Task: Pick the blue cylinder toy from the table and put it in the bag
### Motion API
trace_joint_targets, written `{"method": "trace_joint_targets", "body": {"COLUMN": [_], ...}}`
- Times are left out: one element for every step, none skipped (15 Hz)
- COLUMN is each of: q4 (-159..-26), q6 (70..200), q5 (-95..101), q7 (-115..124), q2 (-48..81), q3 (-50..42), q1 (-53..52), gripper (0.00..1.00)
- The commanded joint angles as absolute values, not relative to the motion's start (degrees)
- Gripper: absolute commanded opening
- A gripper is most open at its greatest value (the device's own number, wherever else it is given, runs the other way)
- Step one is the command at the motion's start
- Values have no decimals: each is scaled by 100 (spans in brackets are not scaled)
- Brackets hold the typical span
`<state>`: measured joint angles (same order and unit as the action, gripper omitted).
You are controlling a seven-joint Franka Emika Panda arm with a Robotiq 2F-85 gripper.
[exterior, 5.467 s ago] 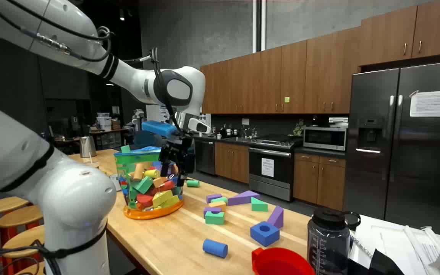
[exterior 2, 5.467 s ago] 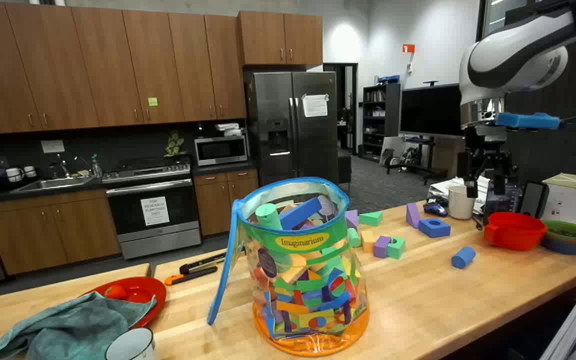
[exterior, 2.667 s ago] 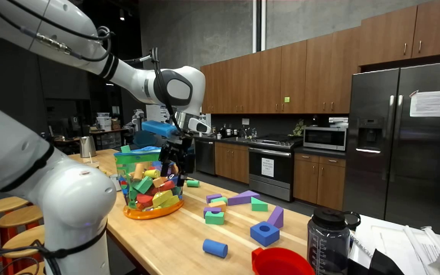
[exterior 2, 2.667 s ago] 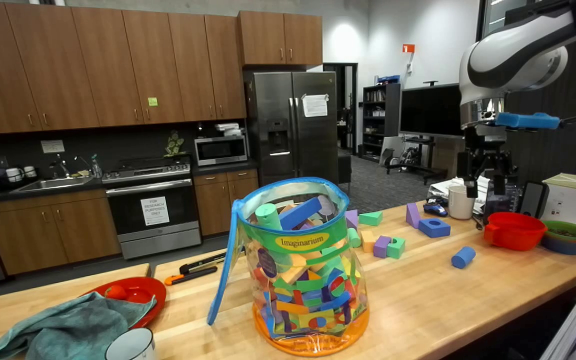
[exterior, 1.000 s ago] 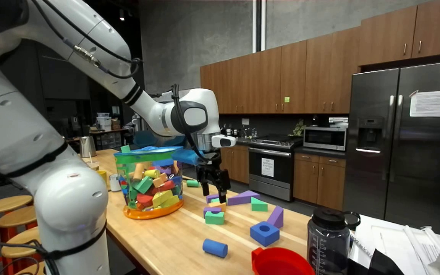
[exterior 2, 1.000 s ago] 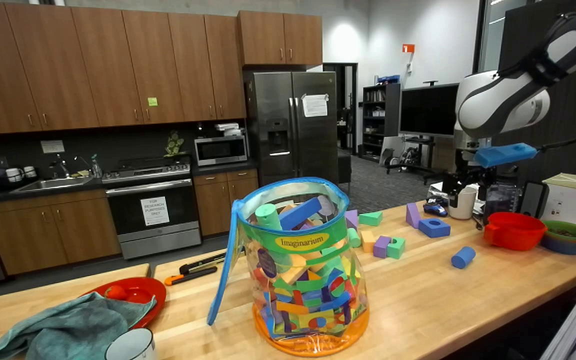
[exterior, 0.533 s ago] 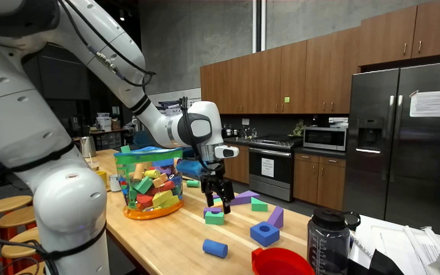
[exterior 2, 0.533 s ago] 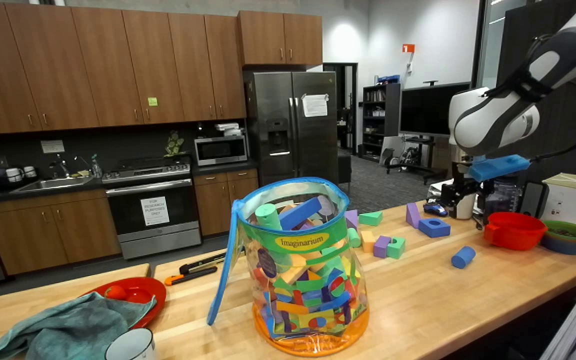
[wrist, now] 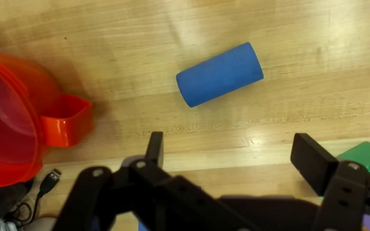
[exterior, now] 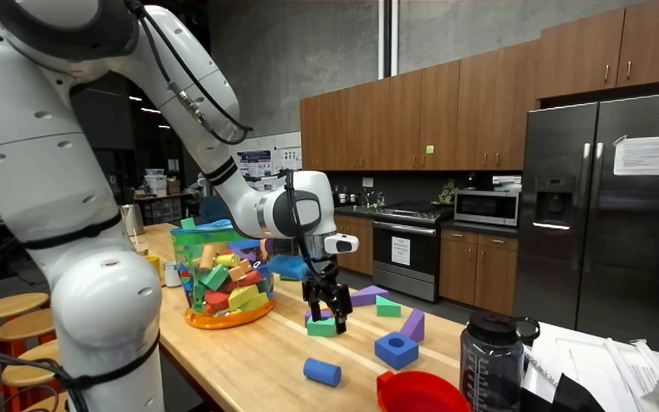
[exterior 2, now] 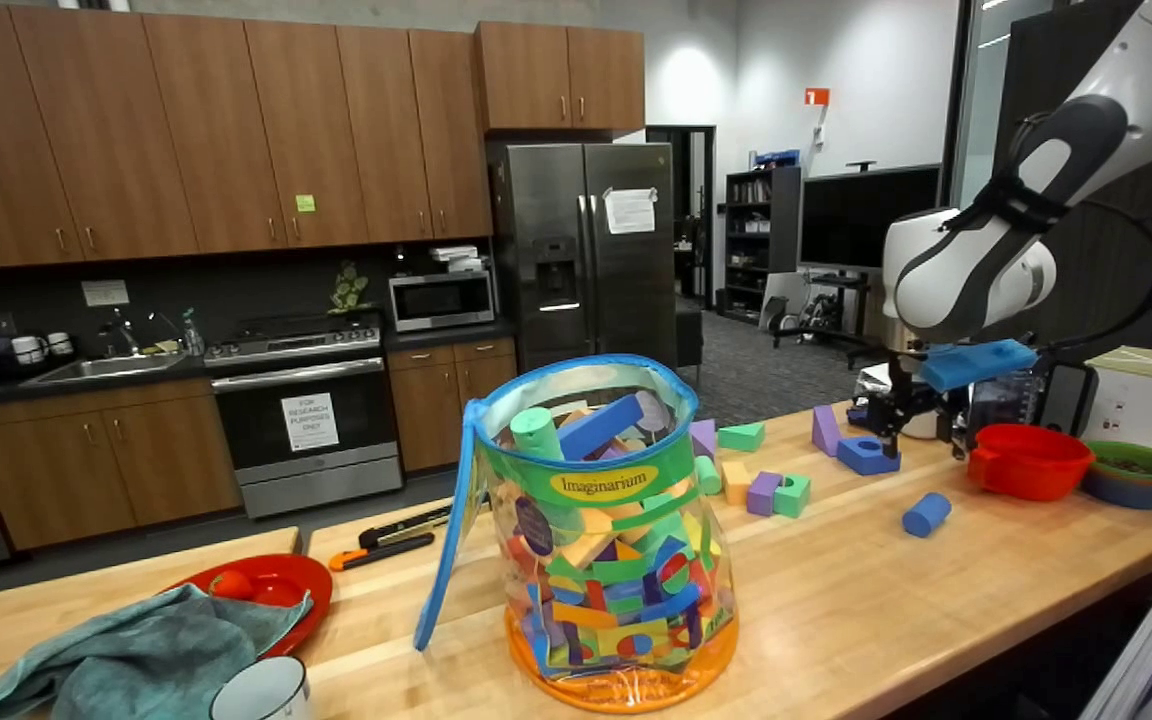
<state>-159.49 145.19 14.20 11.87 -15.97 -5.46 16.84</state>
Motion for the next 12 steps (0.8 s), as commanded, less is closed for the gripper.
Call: {"method": "trace_joint_targets", "body": {"q4": [-15942,-15941,-15941,-15941,-15941,-15943,-15945,-15947,-15947,-15952,-15953,-15954], "q6": [14498,14499,14501,14525,14533,14557,14541,14489,14466,14501,14528,14604], "q5": [1429,1429,1429,1240,966,641,331,-44,-398,-709,-976,-1142], "q7": [1191,1191,1191,1154,1070,1076,1081,1082,1089,1116,1127,1139], "q2": [-1605,-1605,-1605,-1594,-1561,-1507,-1475,-1443,-1388,-1315,-1254,-1199], "q3": [-578,-578,-578,-623,-688,-736,-774,-837,-895,-941,-984,-1009], "q1": [1653,1653,1653,1591,1504,1427,1360,1289,1229,1189,1166,1171], "gripper": [100,100,100,100,100,100,100,100,100,100,100,100]}}
